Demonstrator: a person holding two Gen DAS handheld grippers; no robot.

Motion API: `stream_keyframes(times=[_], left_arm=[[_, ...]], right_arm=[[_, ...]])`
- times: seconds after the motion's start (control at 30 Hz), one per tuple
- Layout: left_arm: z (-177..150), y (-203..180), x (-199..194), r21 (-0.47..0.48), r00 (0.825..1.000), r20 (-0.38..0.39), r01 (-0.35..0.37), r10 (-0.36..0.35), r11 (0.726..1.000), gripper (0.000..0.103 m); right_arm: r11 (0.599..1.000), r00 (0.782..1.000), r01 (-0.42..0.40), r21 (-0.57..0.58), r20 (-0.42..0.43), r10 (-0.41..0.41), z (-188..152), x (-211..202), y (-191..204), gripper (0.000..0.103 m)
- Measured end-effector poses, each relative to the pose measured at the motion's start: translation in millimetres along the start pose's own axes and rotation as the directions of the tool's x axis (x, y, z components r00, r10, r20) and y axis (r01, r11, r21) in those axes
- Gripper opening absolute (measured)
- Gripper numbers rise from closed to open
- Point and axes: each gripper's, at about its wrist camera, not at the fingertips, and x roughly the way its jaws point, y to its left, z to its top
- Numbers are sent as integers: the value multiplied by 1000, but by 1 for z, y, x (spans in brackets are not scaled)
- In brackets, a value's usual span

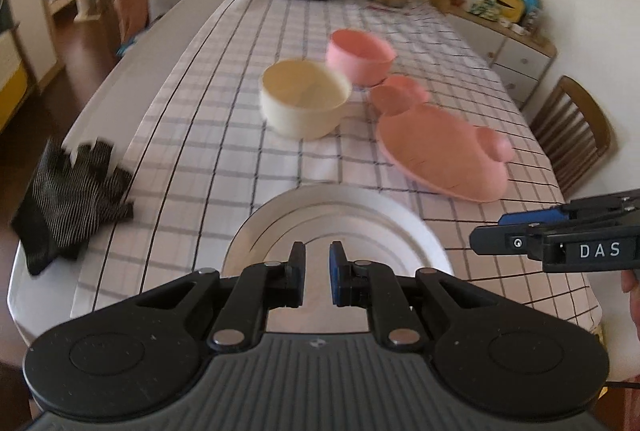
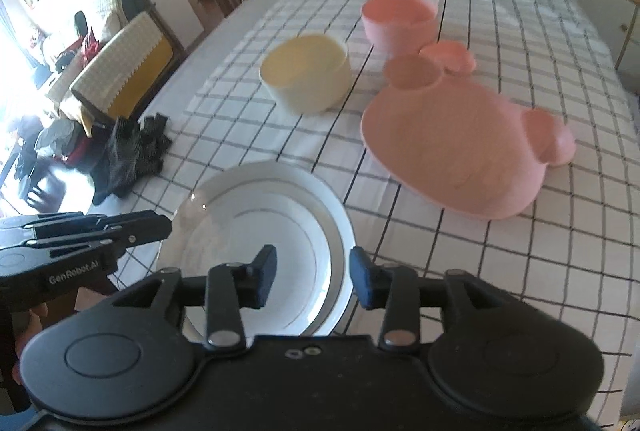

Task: Organize plates and bowls
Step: 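Move both grippers to the rim of the pink pig-shaped plate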

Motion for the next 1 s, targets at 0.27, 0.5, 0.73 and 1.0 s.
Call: stream_keyframes(times=[0.27, 0.5, 0.73, 1.0], left_arm=[[16, -25, -6, 59, 997, 52, 48, -51, 997, 37], [36, -45, 2, 86, 993, 95, 61, -70, 994, 77], [63, -67, 35, 128, 995, 70, 59, -68, 990, 77], [87, -85, 90, 178, 995, -13, 95, -95, 979, 77]], right_arm=[[999, 994, 35, 6, 104, -35, 0, -34, -5, 71], [996, 980, 89, 27, 179, -92, 1, -51, -22, 103], [989, 964, 137, 50, 221, -145, 1, -54, -51, 102], [977, 966, 175, 125, 172, -195, 9, -32, -94, 102]])
